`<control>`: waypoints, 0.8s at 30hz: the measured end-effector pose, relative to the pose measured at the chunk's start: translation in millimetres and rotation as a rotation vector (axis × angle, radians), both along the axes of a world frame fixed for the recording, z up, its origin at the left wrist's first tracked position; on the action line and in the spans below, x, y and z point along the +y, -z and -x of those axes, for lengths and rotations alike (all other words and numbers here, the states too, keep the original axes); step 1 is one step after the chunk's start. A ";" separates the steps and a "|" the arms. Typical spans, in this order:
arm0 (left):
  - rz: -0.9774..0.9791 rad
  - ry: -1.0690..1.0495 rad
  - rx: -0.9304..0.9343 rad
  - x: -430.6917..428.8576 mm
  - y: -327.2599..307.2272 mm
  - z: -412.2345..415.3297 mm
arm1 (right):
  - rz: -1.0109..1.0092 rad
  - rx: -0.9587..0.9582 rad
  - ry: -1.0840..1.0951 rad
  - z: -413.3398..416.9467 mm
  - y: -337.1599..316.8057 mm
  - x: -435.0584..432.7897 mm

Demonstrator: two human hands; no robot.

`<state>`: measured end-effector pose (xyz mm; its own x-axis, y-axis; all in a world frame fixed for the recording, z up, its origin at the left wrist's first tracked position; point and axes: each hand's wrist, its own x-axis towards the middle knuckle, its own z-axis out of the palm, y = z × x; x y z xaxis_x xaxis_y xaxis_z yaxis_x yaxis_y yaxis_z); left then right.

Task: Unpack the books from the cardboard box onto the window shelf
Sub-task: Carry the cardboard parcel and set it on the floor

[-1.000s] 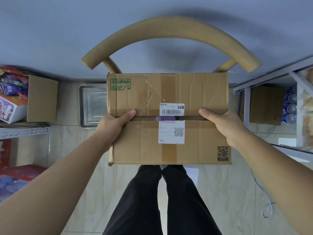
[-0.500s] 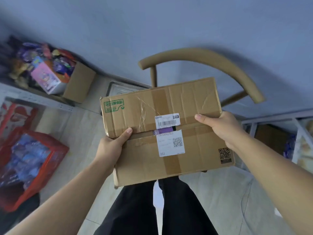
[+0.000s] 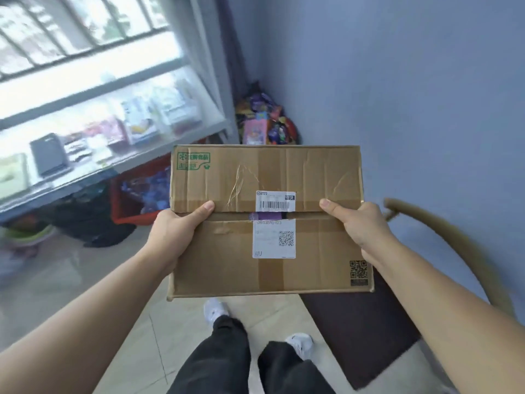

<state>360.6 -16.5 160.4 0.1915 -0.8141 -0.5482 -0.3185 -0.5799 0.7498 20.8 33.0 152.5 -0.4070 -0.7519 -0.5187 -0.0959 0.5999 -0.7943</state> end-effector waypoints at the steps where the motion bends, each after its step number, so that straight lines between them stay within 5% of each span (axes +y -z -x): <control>1: 0.012 -0.049 0.012 1.1 -7.9 -22.2 | 0.011 0.001 -0.045 -21.2 -11.0 -15.4; 12: 0.174 -0.616 0.079 73.2 -70.0 -303.5 | 0.144 0.042 -0.601 -336.8 -99.0 -129.0; 24: 0.183 -1.329 -0.093 248.0 -97.3 -495.8 | 0.172 -0.052 -1.291 -699.9 -124.1 -117.9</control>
<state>856.5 231.5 257.8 0.9179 -0.0430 -0.3945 0.3499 -0.3812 0.8557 720.7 -84.9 276.5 0.6723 -0.6411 -0.3701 -0.4903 -0.0110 -0.8715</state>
